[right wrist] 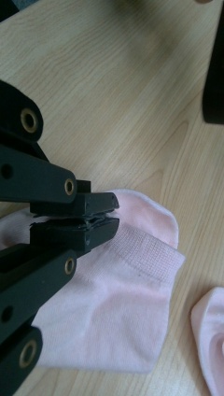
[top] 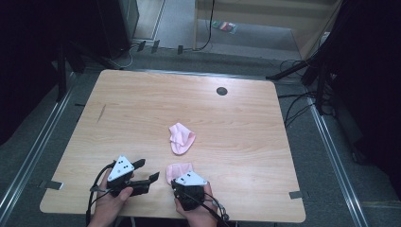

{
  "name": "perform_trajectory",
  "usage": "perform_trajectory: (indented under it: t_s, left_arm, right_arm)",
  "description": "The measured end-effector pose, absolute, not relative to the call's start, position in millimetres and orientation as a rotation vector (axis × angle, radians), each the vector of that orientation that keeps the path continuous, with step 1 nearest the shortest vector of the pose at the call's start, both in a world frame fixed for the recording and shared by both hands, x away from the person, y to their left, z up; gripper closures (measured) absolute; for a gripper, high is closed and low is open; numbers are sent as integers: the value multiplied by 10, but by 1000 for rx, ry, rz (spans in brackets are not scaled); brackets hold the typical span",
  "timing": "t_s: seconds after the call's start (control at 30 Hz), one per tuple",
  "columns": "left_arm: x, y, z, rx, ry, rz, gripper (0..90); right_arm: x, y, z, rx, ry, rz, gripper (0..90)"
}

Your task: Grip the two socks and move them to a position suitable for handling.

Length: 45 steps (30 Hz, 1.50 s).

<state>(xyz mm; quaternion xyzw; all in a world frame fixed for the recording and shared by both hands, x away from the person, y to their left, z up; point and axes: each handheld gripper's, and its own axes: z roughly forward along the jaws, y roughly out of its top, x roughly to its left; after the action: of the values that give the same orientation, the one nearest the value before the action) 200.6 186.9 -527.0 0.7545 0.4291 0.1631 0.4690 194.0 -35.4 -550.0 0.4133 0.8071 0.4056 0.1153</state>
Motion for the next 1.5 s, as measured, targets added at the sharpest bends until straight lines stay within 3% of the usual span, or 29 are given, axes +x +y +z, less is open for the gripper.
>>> perform_trajectory:
  t_s: [0.17, 0.27, 0.43, 0.67, 0.9, 0.93, 1.23, 1.5]
  left_arm:
    - [2057, 1787, -5309, 1867, 1059, 307, 215]
    - [2073, 1760, -5323, 1882, 1069, 315, 252]
    - [2181, 1682, -5379, 1900, 1085, 195, 398]
    - [2288, 1508, -5436, 1964, 1093, 217, 535]
    - [2371, 1531, -5453, 1994, 1082, 159, 884]
    - [2371, 1531, -5453, 1994, 1082, 159, 900]
    - [2395, 1714, -5451, 1904, 1115, 141, 900]
    - [2336, 1693, -5397, 1911, 1087, 191, 900]
  right_arm:
    - [1941, -425, -5453, 1264, 2339, 1274, 894]
    - [1944, -478, -5384, 1283, 2319, 1324, 894]
    - [1957, -599, -5266, 1326, 2287, 1413, 893]
    - [1971, -823, -5130, 1371, 2220, 1504, 892]
    - [2058, -1205, -5060, 1506, 2104, 1537, 891]
    - [2058, -1205, -5060, 1506, 2104, 1537, 891]
    - [2175, -1694, -5182, 1656, 2044, 1421, 890]
    - [2225, -1779, -5241, 1680, 2036, 1373, 891]
